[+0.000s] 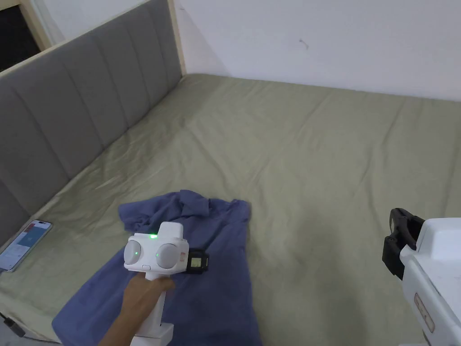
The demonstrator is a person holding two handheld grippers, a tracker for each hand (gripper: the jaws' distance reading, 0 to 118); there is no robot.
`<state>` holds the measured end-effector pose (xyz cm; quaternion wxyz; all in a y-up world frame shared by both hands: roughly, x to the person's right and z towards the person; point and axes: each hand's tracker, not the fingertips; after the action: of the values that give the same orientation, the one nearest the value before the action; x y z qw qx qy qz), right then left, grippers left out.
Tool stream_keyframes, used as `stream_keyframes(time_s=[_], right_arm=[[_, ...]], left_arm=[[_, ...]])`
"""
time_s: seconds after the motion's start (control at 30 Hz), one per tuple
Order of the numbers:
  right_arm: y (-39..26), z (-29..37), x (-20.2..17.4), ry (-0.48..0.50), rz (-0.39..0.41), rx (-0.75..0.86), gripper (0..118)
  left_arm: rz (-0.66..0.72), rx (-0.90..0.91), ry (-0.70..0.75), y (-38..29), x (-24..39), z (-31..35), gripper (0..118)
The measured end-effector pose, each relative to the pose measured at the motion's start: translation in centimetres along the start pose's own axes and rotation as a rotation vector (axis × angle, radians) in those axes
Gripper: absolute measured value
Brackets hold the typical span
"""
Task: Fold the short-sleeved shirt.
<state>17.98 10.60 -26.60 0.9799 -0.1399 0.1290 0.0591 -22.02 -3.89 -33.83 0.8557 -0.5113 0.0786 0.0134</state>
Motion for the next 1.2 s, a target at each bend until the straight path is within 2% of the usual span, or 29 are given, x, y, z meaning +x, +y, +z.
stream_keyframes(time_s=[0.03,0.17,0.2,0.23,0.27,0.3,0.33,0.47,0.5,0.67,0.87,1.03,1.2], right_arm=[[-0.3,0.1,0.4,-0.009,0.0,-0.007,0],[-1.1,0.4,1.6,-0.029,-0.002,-0.031,0],[-1.4,0.6,1.9,-0.036,-0.005,-0.036,0],[-1.5,0.7,2.1,-0.042,-0.009,-0.039,0],[-1.7,0.8,2.3,-0.045,-0.016,-0.042,0],[-1.7,1.1,2.6,-0.048,-0.024,-0.045,0],[-1.8,1.3,2.9,-0.05,-0.033,-0.046,0],[-1.6,2.9,3.8,-0.062,-0.042,-0.027,0],[-1.4,3.3,4.1,-0.067,-0.043,-0.021,0],[-0.9,5.7,5.9,-0.095,-0.049,0.018,0],[-0.4,8.8,8.2,-0.142,-0.06,0.063,0],[-0.2,11.7,10.5,-0.19,-0.081,0.095,0],[-0.2,14.8,13.1,-0.257,-0.081,0.123,0]], left_arm=[[0.009,-0.035,-0.003,-0.3,0.1,-0.7,92],[0.034,-0.008,-0.01,-1.2,0.3,-1.6,75],[0.035,-0.01,-0.03,-0.9,0.3,-1.3,64],[0.04,-0.004,-0.048,-1.0,0.1,-1.4,46],[0.023,0.008,-0.018,-1.0,0.2,-1.2,24],[-0.009,0.022,0.014,-0.9,0.1,-1.1,8],[-0.003,0.02,-0.001,-1.0,-0.1,-0.8,3],[0.1,0.135,-0.056,-0.9,-0.9,2.4,0],[0.115,0.169,-0.078,-0.9,-0.4,5.1,0],[0.111,0.334,-0.201,0.5,0.5,11.7,0],[-0.008,0.512,-0.322,4.4,4.7,20.1,0],[-0.145,0.594,-0.439,7.3,12.0,25.3,0],[-0.27,0.615,-0.546,8.6,20.0,27.2,0]])
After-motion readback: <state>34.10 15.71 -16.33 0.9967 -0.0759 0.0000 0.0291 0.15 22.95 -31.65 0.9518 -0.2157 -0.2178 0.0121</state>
